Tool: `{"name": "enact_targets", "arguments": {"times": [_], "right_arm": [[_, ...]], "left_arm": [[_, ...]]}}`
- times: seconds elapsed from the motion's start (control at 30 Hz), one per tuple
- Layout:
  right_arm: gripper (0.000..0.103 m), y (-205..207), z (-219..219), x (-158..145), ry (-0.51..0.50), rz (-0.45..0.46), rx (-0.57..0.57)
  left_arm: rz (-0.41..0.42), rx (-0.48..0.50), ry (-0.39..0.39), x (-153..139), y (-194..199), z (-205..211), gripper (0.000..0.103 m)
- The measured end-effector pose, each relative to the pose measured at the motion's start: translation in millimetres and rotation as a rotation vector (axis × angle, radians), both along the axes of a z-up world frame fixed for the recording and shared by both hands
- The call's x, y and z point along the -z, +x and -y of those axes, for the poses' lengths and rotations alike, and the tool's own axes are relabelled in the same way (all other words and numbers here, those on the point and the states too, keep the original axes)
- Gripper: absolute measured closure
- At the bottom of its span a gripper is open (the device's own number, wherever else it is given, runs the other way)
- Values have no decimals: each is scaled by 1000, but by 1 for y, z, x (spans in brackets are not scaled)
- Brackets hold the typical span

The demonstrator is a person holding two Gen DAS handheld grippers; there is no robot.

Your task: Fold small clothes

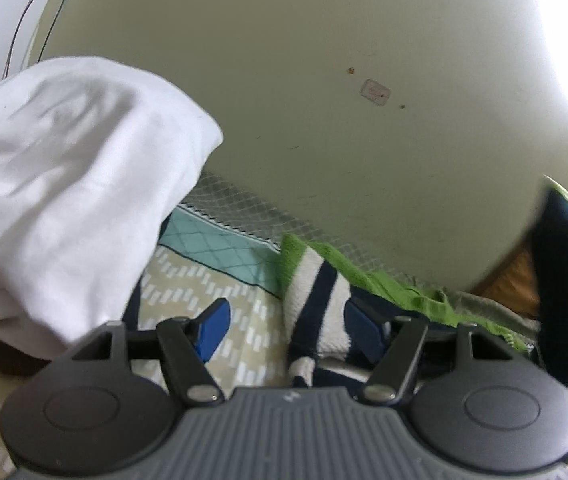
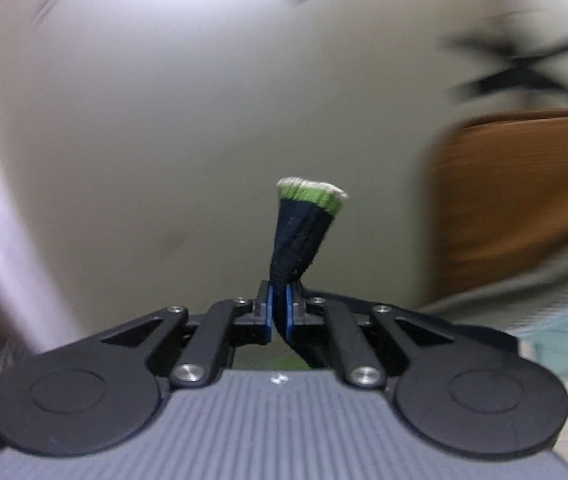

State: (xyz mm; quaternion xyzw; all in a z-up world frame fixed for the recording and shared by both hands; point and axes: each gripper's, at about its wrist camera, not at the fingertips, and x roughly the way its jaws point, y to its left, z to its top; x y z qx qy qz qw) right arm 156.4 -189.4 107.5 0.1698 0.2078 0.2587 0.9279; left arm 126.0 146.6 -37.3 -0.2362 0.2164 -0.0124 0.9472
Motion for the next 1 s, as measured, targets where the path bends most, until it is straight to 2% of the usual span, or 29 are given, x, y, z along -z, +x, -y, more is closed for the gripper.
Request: {"name": "enact_targets", "arguments": {"times": [0.1, 0.17, 0.27, 0.33, 0.4, 0.5, 0.57, 0.6, 0.63, 0.7, 0.73, 0.77, 0.8, 0.83, 0.93, 1.0], "right_arm": [[94, -4, -72, 31, -133, 9, -199], [94, -11, -106, 62, -273, -5, -294], [93, -27, -123, 104, -464, -4, -383], [88, -37, -115, 114, -476, -9, -428], [85, -40, -96, 106, -433, -34, -435], [78, -40, -56, 84, -354, -9, -347], [64, -31, -19, 74, -330, -1, -187], [47, -24, -1, 72, -320, -12, -90], [36, -12, 16, 71, -310, -32, 4], [34, 8, 46, 76, -278, -89, 140], [34, 16, 55, 80, -269, -127, 170], [36, 25, 62, 85, -259, -171, 173], [67, 32, 66, 92, -248, -214, 145], [93, 36, 68, 97, -250, -243, 130], [94, 36, 66, 99, -318, -186, 246], [93, 41, 71, 103, -329, -203, 340]], "left_arm": [[-7, 2, 3, 1, 1, 0, 39], [-13, 9, 14, 1, 3, 2, 39], [-28, 30, 18, 3, 8, 6, 38], [-32, 55, 14, 4, 10, 10, 38], [-37, 75, 23, 5, 12, 15, 37], [-34, 97, 38, 6, 12, 23, 37], [-34, 104, 49, 7, 12, 25, 37], [-35, 107, 53, 7, 13, 26, 37], [-38, 109, 56, 9, 14, 27, 37], [-44, 115, 61, 10, 15, 28, 37], [-45, 118, 63, 10, 15, 28, 37], [-46, 119, 68, 11, 16, 29, 37], [-48, 118, 74, 11, 16, 30, 37], [-48, 116, 79, 12, 15, 31, 37], [-57, 110, 86, 13, 15, 30, 37], [-71, 108, 87, 15, 16, 29, 37]]}}
